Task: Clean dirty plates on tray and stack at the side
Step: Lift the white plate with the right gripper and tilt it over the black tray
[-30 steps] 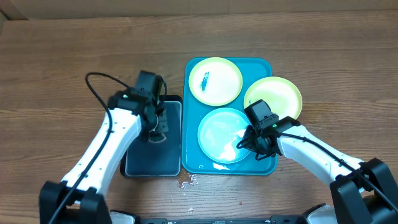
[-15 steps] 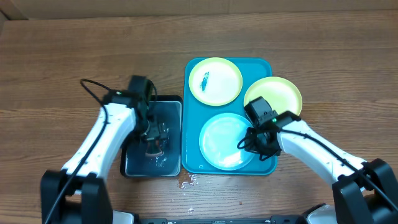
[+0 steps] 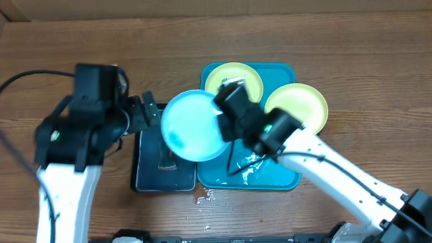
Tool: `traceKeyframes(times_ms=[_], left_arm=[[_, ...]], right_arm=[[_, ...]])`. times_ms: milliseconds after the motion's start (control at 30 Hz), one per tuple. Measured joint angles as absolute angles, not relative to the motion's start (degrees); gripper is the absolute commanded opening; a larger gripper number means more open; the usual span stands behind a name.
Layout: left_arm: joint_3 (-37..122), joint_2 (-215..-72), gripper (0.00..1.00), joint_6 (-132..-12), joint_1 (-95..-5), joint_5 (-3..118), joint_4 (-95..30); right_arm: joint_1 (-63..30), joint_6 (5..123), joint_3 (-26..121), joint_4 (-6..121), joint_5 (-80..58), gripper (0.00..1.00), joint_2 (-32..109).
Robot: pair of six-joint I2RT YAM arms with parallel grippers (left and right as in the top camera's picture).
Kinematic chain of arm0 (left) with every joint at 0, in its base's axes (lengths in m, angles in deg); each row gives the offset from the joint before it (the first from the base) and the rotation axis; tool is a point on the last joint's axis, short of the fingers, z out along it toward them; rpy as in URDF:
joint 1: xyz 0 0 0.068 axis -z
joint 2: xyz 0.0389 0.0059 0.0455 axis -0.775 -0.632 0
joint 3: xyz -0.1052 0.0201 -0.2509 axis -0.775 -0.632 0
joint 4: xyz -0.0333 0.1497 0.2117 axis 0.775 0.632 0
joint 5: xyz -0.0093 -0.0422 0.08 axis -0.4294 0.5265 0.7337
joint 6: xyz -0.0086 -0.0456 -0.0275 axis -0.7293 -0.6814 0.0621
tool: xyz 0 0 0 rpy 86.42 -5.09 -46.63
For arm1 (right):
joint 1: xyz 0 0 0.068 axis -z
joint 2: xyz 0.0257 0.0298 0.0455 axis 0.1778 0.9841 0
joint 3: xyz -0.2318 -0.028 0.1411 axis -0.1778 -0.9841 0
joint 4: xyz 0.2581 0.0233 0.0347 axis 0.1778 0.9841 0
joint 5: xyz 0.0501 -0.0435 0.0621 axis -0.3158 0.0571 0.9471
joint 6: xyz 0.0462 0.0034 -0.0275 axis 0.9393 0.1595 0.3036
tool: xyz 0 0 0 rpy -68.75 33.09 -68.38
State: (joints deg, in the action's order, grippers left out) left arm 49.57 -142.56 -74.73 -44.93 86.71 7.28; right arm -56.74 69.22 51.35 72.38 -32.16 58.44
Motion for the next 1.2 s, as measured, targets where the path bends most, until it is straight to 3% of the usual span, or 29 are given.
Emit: traceKeyframes(times_ms=[667,1200], left_arm=[[50.61,-136.72,1.0,-75.16,-44.91,90.75,12.61],[50.61,-136.42,1.0,-85.59,-49.09,97.92,12.22]], right_arm=[[-80.83,67.91,51.35,66.22,-76.75,0.04,63.9],[-83.41,65.9,51.35,65.69,-85.69,0.04,63.9]])
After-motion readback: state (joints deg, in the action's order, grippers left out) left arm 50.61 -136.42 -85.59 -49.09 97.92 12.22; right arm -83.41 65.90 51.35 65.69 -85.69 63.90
